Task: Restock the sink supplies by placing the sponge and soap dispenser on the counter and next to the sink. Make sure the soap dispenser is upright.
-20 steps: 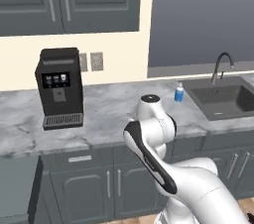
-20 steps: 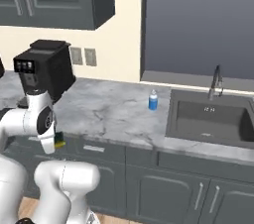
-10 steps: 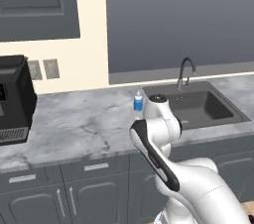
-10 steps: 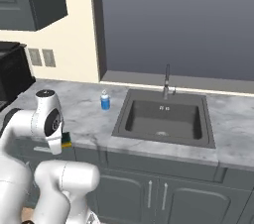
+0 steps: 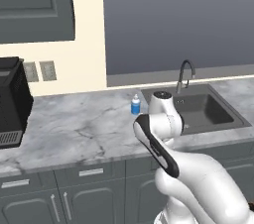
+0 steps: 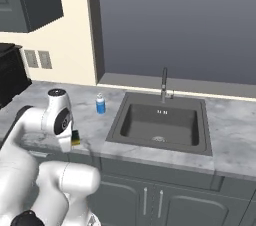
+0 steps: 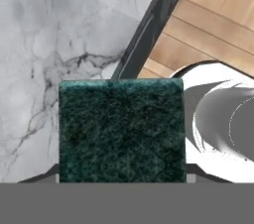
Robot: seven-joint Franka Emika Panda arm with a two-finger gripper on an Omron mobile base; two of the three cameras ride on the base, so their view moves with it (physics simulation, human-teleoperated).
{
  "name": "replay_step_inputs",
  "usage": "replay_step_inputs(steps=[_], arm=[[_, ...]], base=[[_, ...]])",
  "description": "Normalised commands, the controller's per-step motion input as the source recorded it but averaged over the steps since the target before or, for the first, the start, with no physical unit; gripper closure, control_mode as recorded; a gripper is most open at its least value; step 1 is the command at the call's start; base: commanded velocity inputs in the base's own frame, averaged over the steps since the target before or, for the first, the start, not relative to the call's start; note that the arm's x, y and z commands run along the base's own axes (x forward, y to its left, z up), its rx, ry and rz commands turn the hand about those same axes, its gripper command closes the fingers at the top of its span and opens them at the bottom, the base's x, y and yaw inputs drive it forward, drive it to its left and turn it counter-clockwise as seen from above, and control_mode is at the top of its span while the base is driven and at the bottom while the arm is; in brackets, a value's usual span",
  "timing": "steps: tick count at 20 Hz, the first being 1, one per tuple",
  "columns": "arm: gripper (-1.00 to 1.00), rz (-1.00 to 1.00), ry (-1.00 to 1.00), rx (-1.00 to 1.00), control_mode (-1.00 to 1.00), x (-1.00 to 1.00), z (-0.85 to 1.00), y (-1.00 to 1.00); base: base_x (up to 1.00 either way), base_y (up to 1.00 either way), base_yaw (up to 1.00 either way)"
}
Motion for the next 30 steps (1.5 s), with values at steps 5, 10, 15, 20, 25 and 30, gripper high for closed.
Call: replay_step_inputs(steps=[5, 10, 15, 20, 25, 30], arm=[[1.00, 0.06, 0.14, 0.00, -1.00, 0.99, 0.00, -0.19], [1.00, 0.02, 0.10, 0.00, -1.00, 0.85, -0.15, -0.15], [1.00, 0.00, 0.12, -0.03, -1.00, 0.64, -0.25, -0.08], [1.00, 0.00, 0.10, -0.07, -1.00, 0.31, -0.44, 0.00], [1.00, 0.00, 0.03, -0.05, -1.00, 0.10, -0.39, 0.00], [-1.00, 0.00, 0.00, -0.01, -1.00, 0.00, -0.20, -0.07]], base=[[0.00, 0.00, 0.00], [0.00, 0.00, 0.00], [0.00, 0.00, 0.00], [0.00, 0.00, 0.00], [0.00, 0.00, 0.00], [0.00, 0.00, 0.00]])
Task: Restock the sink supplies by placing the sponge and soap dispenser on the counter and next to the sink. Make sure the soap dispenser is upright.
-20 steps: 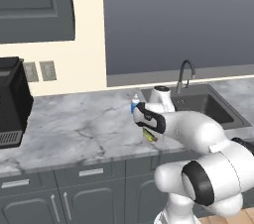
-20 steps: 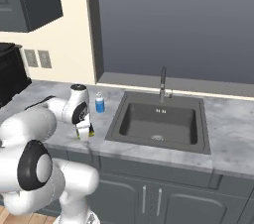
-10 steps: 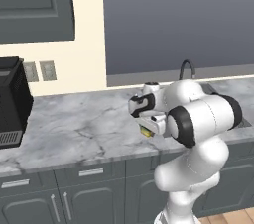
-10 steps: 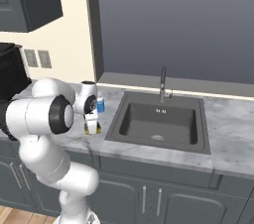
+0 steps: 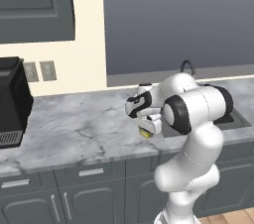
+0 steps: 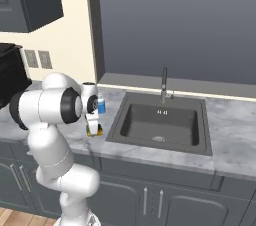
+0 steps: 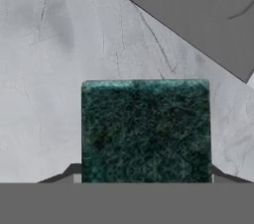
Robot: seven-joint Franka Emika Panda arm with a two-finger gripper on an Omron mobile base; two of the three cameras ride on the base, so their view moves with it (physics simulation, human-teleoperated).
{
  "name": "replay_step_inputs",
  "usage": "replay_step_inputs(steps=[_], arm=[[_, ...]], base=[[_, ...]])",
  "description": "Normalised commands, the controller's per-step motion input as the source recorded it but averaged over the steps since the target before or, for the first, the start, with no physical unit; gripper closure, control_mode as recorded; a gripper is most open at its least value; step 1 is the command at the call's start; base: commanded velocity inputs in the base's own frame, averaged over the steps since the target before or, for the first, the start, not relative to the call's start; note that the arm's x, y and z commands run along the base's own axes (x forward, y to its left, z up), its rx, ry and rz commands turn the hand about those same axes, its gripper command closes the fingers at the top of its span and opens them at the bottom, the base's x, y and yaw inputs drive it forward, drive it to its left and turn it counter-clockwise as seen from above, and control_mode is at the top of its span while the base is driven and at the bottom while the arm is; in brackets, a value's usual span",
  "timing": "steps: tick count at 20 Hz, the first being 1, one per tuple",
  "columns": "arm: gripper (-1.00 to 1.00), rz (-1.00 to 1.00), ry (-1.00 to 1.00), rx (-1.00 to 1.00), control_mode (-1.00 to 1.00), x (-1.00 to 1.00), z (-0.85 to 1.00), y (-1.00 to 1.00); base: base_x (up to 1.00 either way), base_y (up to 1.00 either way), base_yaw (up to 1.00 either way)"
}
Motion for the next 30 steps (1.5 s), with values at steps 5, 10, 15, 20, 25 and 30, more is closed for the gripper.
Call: replay_step_inputs(steps=[5, 10, 15, 20, 25, 30], arm=[[-1.00, 0.00, -0.01, 0.00, -1.00, -0.17, 0.05, -0.20], [-1.00, 0.00, -0.06, 0.00, -1.00, -0.38, 0.43, -0.08], [-1.00, 0.00, -0.10, 0.00, -1.00, -0.35, 0.73, 0.00], [-1.00, 0.00, -0.12, 0.00, -1.00, -0.61, 0.78, 0.00], [-1.00, 0.00, -0.21, 0.00, -1.00, -0.80, 0.61, -0.06], [-1.00, 0.00, -0.31, 0.00, -1.00, -0.58, 0.52, -0.24]], base=[[0.00, 0.00, 0.00], [0.00, 0.00, 0.00], [0.00, 0.00, 0.00], [0.00, 0.00, 0.00], [0.00, 0.00, 0.00], [0.00, 0.00, 0.00]])
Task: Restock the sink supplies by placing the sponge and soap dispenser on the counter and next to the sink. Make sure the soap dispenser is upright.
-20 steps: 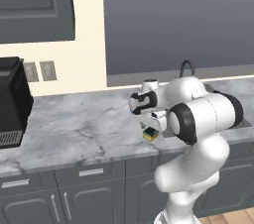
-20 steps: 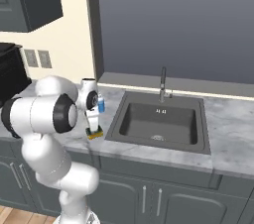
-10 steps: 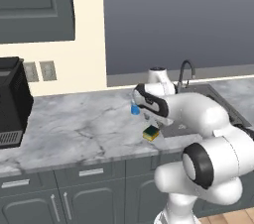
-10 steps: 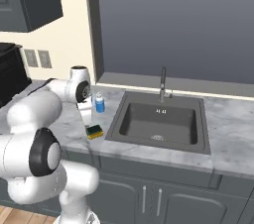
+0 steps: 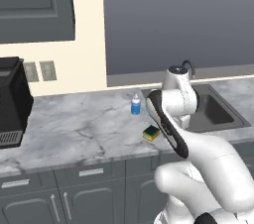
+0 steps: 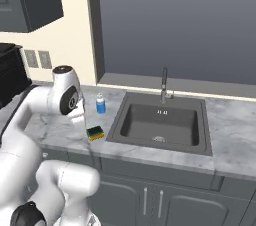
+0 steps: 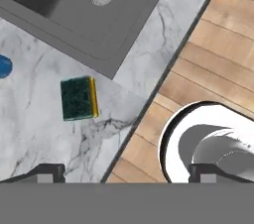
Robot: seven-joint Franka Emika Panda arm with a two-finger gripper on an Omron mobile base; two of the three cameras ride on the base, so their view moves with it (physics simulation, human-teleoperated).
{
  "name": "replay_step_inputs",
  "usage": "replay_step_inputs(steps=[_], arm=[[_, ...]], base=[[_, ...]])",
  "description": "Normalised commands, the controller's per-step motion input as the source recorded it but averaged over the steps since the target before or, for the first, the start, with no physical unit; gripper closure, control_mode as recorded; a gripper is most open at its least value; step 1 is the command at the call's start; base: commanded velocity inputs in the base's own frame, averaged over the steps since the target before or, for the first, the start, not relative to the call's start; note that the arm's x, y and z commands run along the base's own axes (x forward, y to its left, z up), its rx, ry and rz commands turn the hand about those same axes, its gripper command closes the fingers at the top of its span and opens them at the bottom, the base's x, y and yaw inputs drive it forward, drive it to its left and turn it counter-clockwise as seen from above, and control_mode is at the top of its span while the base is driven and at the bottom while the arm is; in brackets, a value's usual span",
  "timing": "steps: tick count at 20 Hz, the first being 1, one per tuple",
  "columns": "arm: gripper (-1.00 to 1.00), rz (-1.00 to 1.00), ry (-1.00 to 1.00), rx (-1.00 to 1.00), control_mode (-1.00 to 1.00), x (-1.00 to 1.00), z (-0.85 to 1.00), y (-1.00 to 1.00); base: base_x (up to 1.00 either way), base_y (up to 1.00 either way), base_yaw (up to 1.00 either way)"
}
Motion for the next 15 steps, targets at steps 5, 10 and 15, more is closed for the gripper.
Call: replay_step_inputs(steps=[5, 10, 15], arm=[[-1.00, 0.00, -0.39, -0.02, -1.00, -0.06, 0.76, -0.01], [-1.00, 0.00, -0.37, -0.04, -1.00, 0.00, 0.81, 0.00], [-1.00, 0.00, -0.23, -0.04, -1.00, -0.03, 0.60, 0.00]], base=[[0.00, 0.00, 0.00], [0.00, 0.00, 0.00], [0.00, 0.00, 0.00]])
